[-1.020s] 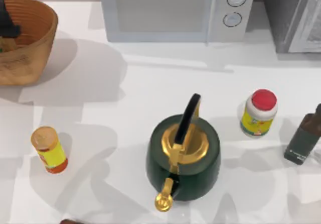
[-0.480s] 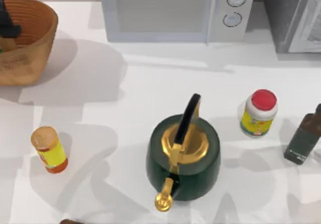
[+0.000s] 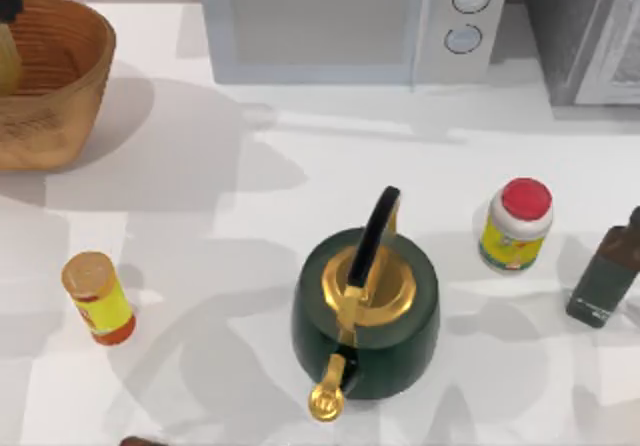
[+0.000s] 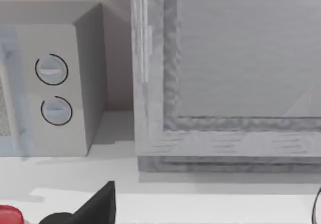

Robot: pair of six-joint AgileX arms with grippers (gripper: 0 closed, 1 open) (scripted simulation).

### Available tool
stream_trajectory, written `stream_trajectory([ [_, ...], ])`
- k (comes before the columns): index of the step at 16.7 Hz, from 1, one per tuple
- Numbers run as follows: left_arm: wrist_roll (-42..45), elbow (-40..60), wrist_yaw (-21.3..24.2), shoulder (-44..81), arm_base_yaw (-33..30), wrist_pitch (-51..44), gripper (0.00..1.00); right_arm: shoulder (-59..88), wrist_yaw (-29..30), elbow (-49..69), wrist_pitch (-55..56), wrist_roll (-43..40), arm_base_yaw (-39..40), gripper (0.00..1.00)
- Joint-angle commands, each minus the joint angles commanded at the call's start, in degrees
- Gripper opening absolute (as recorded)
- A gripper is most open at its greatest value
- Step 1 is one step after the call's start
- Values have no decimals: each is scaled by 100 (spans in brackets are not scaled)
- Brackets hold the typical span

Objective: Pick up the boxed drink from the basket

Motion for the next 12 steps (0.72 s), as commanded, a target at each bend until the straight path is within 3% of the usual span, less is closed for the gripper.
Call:
stream_trajectory([
  [6,4,726,-20,-988,-1,-1765,0,0,0,0,0,0,0,100],
  [12,5,883,-25,-1203,5,-2085,0,0,0,0,0,0,0,100],
])
